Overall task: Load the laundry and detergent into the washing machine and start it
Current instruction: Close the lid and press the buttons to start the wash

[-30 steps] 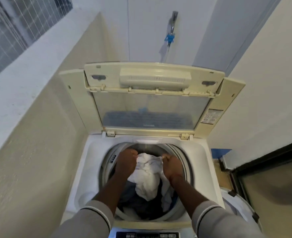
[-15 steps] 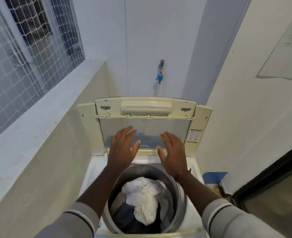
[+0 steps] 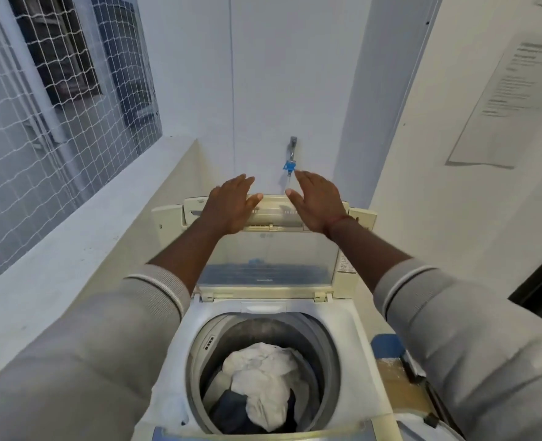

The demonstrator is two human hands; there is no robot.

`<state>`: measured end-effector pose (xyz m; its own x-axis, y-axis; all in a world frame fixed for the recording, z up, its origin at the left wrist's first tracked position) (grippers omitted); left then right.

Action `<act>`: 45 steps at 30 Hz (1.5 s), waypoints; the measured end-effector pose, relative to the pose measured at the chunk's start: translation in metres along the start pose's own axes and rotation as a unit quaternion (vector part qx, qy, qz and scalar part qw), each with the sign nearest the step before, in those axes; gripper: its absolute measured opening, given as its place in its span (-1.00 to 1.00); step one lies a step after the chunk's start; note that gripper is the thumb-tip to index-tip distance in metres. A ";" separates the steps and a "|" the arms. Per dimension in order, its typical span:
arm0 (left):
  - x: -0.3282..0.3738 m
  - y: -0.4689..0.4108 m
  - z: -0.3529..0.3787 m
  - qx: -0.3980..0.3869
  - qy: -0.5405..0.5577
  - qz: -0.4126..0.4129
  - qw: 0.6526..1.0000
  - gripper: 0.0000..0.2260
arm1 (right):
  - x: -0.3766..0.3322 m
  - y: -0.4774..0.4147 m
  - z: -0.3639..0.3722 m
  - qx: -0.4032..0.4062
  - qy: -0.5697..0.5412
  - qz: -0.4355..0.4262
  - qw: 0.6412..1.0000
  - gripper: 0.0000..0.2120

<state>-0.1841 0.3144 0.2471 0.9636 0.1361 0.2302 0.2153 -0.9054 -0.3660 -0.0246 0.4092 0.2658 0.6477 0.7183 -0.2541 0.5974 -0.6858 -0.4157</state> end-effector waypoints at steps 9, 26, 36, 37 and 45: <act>-0.002 -0.006 0.015 -0.002 -0.053 0.008 0.999 -0.80 | 0.008 -0.003 0.035 -0.092 0.034 0.033 0.995 -0.63; 0.014 0.060 0.001 0.029 0.016 -0.004 0.999 -0.77 | 0.014 0.062 0.014 -0.066 -0.093 0.028 0.993 -0.71; 0.048 0.153 0.014 -0.091 -0.011 0.028 0.995 -0.79 | -0.001 0.157 0.015 -0.085 -0.020 -0.090 0.992 -0.59; 0.052 0.162 0.017 -0.107 -0.008 0.026 0.994 -0.78 | -0.003 0.167 0.016 -0.089 -0.016 -0.096 0.991 -0.59; 0.059 0.231 0.055 -0.213 0.054 0.035 0.975 -0.79 | -0.008 0.242 0.048 -0.174 -0.016 -0.122 0.977 -0.65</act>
<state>-0.0683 0.1356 0.1263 0.9460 0.0459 0.3209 0.0424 -0.9989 0.0178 0.0922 0.2426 0.1257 0.4536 0.8654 -0.2130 0.8610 -0.4872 -0.1458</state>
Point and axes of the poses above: each hand's wrist, its own y-axis away from the middle knuckle, its own z-axis out of the palm, x = y × z, the point moved 7 cm from there along -y, towards the middle knuckle, and after that the axes turned 5 degrees about z, right-handed, at the moved point
